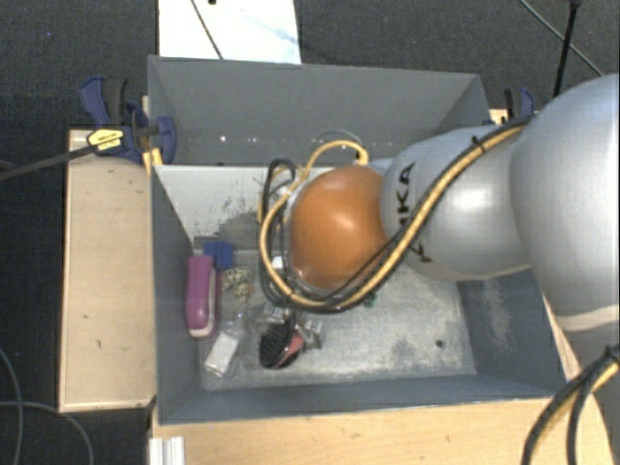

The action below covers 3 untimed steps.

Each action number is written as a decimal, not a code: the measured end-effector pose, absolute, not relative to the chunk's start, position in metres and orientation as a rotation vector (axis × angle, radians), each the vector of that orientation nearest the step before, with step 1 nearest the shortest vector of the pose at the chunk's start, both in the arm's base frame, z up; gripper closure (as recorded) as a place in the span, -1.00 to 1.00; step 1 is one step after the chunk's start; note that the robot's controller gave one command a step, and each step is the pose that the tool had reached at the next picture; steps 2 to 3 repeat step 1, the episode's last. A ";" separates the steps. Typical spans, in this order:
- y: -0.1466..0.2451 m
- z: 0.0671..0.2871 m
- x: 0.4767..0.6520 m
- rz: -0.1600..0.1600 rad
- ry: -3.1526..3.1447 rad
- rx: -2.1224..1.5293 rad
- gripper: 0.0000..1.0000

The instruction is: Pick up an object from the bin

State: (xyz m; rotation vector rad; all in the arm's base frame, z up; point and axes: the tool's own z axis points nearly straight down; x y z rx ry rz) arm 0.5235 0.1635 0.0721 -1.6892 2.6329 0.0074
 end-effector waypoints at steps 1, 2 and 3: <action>0.147 0.229 0.533 -0.004 2.621 -1.716 1.00; 0.147 0.229 0.533 -0.004 2.621 -1.716 1.00; 0.147 0.229 0.533 -0.004 2.621 -1.716 1.00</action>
Offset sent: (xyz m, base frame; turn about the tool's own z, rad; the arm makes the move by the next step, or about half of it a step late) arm 0.0072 -0.0169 0.1527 -0.0228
